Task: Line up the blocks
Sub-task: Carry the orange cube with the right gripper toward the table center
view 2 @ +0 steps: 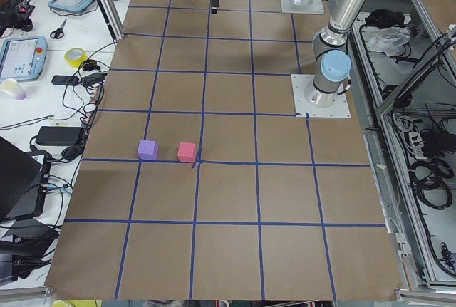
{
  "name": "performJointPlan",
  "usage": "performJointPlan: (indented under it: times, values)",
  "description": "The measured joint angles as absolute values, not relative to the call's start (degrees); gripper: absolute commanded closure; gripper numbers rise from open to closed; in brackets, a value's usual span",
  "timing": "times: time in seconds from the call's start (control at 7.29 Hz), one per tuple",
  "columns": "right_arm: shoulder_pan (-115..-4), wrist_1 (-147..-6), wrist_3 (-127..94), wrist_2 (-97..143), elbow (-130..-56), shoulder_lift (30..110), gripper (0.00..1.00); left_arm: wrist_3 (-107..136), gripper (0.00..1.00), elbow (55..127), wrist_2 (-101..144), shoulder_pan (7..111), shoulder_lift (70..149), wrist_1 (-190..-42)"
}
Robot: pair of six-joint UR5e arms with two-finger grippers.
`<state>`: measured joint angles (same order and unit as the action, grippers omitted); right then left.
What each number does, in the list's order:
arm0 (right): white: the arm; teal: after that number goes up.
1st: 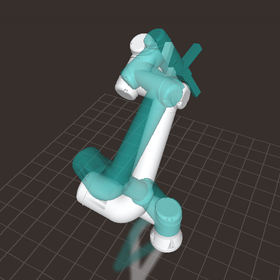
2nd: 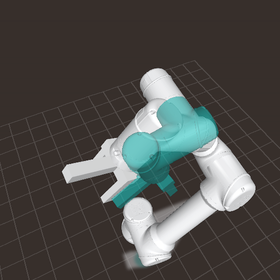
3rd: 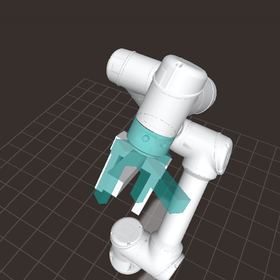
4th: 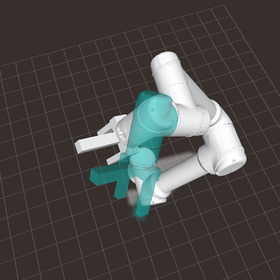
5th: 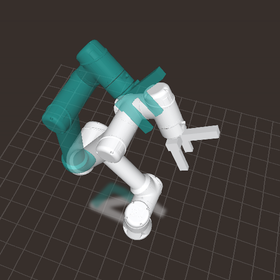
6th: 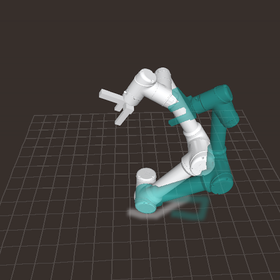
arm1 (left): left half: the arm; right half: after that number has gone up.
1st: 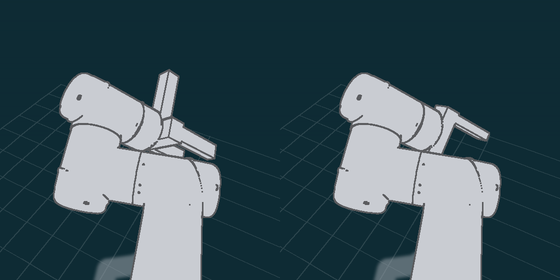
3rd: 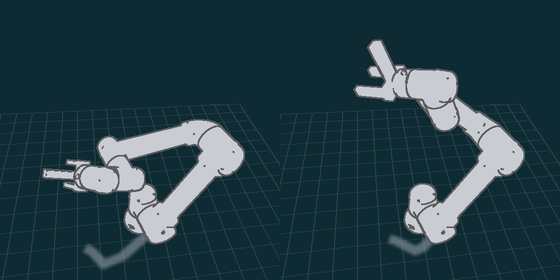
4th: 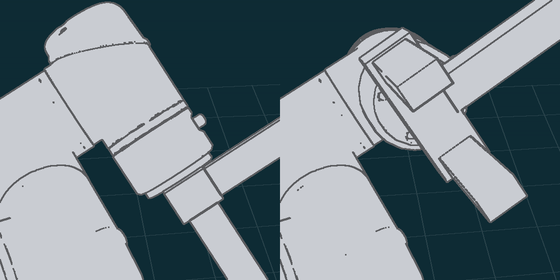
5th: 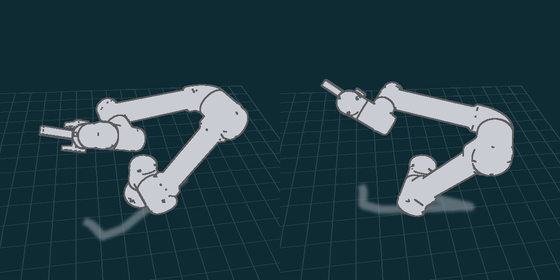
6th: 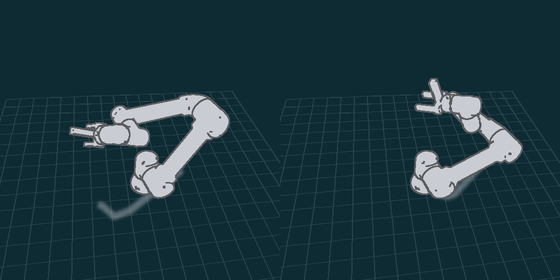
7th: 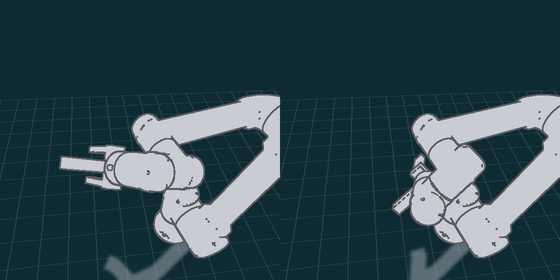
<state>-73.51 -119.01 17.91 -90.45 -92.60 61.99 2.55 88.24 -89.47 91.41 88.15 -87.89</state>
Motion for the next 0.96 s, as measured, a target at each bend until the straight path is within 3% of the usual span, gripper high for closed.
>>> performJointPlan:
  times: [0.55, 0.69, 0.96]
  values:
    - [-90.48, -118.46, -1.85, -90.15, -87.89, 64.56, 0.87, 2.57, 0.00, 88.17, -89.47, 91.41, 88.13, -87.89]
    - [-95.55, -118.69, -7.75, -90.06, -86.16, 63.89, 0.81, 2.57, 0.00, 88.16, -89.47, 91.41, 88.13, -87.89]
    - [-104.67, -118.98, -15.86, -90.08, -81.44, 59.41, 0.93, 2.61, 0.00, 88.16, -89.51, 91.46, 88.08, -87.91]
